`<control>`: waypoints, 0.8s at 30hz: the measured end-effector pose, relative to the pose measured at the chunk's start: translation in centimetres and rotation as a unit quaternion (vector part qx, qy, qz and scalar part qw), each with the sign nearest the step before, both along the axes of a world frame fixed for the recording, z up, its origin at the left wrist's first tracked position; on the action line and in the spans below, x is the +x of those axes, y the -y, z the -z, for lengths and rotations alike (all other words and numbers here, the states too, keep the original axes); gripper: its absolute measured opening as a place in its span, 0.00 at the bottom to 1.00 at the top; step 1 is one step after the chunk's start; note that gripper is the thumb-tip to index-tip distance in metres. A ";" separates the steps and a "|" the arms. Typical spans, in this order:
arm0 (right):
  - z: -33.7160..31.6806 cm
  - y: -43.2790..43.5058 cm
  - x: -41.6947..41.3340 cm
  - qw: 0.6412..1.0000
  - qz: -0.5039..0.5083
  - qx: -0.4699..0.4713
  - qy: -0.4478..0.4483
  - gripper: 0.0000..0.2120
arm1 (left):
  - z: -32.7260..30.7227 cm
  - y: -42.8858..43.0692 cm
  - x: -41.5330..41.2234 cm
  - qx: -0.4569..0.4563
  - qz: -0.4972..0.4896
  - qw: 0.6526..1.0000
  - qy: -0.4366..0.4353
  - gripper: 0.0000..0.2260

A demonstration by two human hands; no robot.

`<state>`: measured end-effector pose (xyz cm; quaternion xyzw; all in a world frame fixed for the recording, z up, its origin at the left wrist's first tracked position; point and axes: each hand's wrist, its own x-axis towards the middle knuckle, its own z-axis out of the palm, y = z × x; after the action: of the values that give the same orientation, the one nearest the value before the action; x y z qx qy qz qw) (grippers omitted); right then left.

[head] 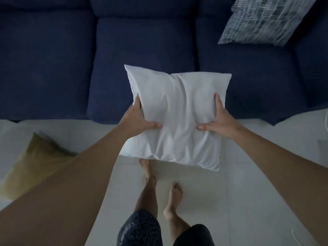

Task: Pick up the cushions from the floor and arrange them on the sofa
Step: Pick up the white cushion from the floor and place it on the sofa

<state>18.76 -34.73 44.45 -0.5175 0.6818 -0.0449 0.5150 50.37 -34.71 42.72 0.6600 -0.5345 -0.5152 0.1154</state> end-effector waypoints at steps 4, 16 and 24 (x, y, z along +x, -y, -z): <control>-0.8 8.7 3.6 0.999 -0.007 -0.047 -0.003 0.66 | -0.6 8.0 3.7 -0.048 -0.020 0.999 -0.013 0.59; -1.5 30.3 12.8 0.972 -0.023 -0.233 -0.007 0.61 | -1.2 29.2 12.9 -0.206 0.001 0.978 0.034 0.57; 0.1 40.1 14.1 0.935 -0.012 -0.351 -0.048 0.58 | 0.8 39.0 13.1 -0.287 -0.028 0.956 0.053 0.57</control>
<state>32.82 -74.81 44.36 -0.6752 0.6403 -0.2502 0.2675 63.43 -73.73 41.93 0.6401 -0.6464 -0.3011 0.2861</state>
